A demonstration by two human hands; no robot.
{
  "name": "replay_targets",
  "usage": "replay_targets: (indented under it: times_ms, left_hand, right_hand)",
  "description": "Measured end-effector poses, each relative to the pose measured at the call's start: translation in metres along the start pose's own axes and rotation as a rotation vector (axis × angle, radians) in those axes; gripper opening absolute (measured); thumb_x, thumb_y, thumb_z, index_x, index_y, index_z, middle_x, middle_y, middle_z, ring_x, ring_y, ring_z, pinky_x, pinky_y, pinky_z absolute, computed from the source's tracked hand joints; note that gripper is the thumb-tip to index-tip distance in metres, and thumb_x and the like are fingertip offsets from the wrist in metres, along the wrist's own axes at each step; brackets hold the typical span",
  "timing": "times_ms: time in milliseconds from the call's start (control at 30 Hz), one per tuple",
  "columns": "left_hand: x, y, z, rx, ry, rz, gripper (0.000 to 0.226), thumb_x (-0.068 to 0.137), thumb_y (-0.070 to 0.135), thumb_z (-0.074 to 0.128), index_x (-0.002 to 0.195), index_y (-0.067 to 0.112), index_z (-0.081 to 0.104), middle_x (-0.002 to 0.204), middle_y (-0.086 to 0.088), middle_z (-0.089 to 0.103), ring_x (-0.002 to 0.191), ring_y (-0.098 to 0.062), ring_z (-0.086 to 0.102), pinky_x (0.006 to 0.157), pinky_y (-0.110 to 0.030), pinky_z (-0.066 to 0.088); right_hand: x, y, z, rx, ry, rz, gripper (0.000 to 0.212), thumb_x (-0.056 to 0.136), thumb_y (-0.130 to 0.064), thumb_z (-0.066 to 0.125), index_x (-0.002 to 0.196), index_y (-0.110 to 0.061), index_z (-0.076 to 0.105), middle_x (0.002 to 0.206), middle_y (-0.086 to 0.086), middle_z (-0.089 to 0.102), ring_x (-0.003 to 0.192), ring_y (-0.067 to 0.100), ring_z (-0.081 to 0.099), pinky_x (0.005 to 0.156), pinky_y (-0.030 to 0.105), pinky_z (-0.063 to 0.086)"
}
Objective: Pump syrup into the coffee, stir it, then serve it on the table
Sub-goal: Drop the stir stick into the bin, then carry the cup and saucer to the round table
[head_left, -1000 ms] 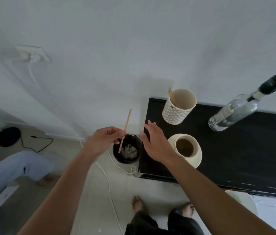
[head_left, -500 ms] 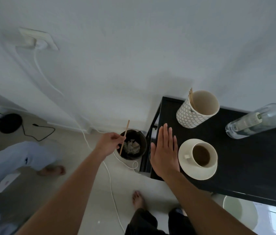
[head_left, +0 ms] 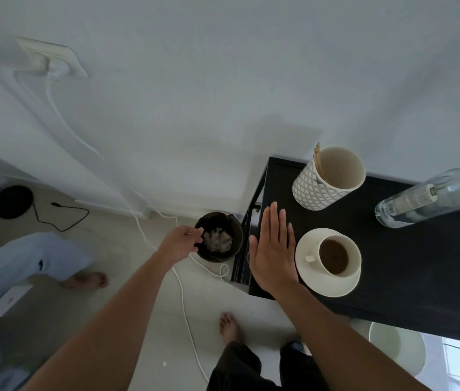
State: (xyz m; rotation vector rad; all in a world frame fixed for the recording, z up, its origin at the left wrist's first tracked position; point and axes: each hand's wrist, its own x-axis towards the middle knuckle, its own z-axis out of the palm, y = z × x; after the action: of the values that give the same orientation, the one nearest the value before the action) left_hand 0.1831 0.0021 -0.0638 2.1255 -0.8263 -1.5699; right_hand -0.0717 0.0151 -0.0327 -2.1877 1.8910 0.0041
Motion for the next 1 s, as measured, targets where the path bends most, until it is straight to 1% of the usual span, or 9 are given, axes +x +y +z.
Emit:
replay_targets:
  times_ms: [167,267,400,467,567,700,800,867,1000]
  left_hand:
    - [-0.013,0.006,0.003,-0.019,-0.01,0.02,0.039,0.115,0.032,0.063,0.134,-0.001,0.073,0.131,-0.016,0.082,0.091,-0.026,0.071,0.065,-0.031,0.046]
    - [-0.024,0.011,0.006,-0.028,-0.022,0.043,0.037,0.116,0.03,0.061,0.135,0.0,0.072,0.131,-0.014,0.083,0.088,-0.024,0.071,0.068,-0.031,0.047]
    - [-0.042,0.021,0.007,-0.038,-0.04,0.087,0.035,0.117,0.029,0.058,0.136,0.003,0.072,0.131,-0.013,0.083,0.097,-0.026,0.073,0.072,-0.03,0.05]
    - [-0.051,0.028,0.008,-0.058,-0.044,0.109,0.034,0.117,0.029,0.059,0.137,0.005,0.073,0.129,-0.012,0.083,0.096,-0.025,0.075,0.071,-0.029,0.051]
    - [-0.064,0.04,0.009,-0.079,-0.045,0.153,0.031,0.117,0.03,0.059,0.135,0.01,0.074,0.124,-0.006,0.085,0.091,-0.02,0.077,0.07,-0.029,0.052]
    - [-0.078,0.06,0.013,-0.037,-0.047,0.234,0.026,0.116,0.036,0.059,0.128,0.022,0.077,0.113,0.006,0.088,0.093,-0.014,0.085,0.071,-0.025,0.054]
    - [-0.086,0.075,0.021,-0.012,-0.077,0.286,0.025,0.116,0.041,0.059,0.127,0.027,0.077,0.107,0.017,0.088,0.094,-0.008,0.086,0.077,-0.024,0.059]
    - [-0.091,0.085,0.03,0.003,-0.11,0.321,0.026,0.115,0.043,0.06,0.128,0.028,0.076,0.107,0.019,0.088,0.095,-0.006,0.086,0.08,-0.023,0.063]
    - [-0.099,0.101,0.056,-0.013,-0.165,0.334,0.024,0.114,0.043,0.062,0.126,0.029,0.077,0.11,0.013,0.088,0.098,-0.009,0.086,0.089,-0.03,0.068]
  right_hand:
    - [0.001,0.003,-0.004,0.022,-0.053,-0.014,0.08,0.118,-0.05,0.021,0.181,-0.009,-0.007,0.191,0.012,-0.016,0.177,0.033,-0.011,0.143,0.054,0.004]
    - [0.002,0.003,-0.011,0.047,-0.136,-0.018,0.086,0.118,-0.056,0.024,0.18,-0.009,-0.014,0.189,0.011,-0.025,0.176,0.033,-0.019,0.143,0.053,-0.004]
    - [0.012,0.0,-0.036,0.135,-0.282,0.006,0.093,0.117,-0.064,0.027,0.18,-0.011,-0.015,0.187,0.009,-0.031,0.174,0.032,-0.025,0.141,0.052,-0.008]
    - [0.02,-0.002,-0.058,0.219,-0.366,0.029,0.091,0.116,-0.066,0.03,0.182,-0.012,-0.002,0.19,0.01,-0.021,0.176,0.033,-0.018,0.141,0.055,0.0]
    - [0.028,0.001,-0.094,0.38,-0.373,0.041,0.084,0.116,-0.062,0.04,0.181,-0.013,0.018,0.191,0.014,0.01,0.177,0.037,0.003,0.14,0.062,0.017]
    - [0.026,0.017,-0.135,0.496,-0.266,0.016,0.076,0.115,-0.06,0.05,0.176,-0.017,0.034,0.182,0.009,0.038,0.171,0.031,0.028,0.134,0.052,0.032]
    - [0.024,0.037,-0.155,0.517,-0.262,0.019,0.071,0.114,-0.059,0.054,0.173,-0.022,0.042,0.179,0.003,0.046,0.164,0.026,0.044,0.125,0.044,0.041]
    - [0.02,0.054,-0.164,0.514,-0.264,0.019,0.07,0.113,-0.059,0.056,0.173,-0.026,0.041,0.178,0.0,0.047,0.162,0.024,0.048,0.119,0.04,0.043]
    - [0.012,0.089,-0.176,0.46,-0.254,0.063,0.073,0.111,-0.064,0.055,0.173,-0.029,0.039,0.178,0.002,0.048,0.161,0.026,0.049,0.122,0.045,0.044]
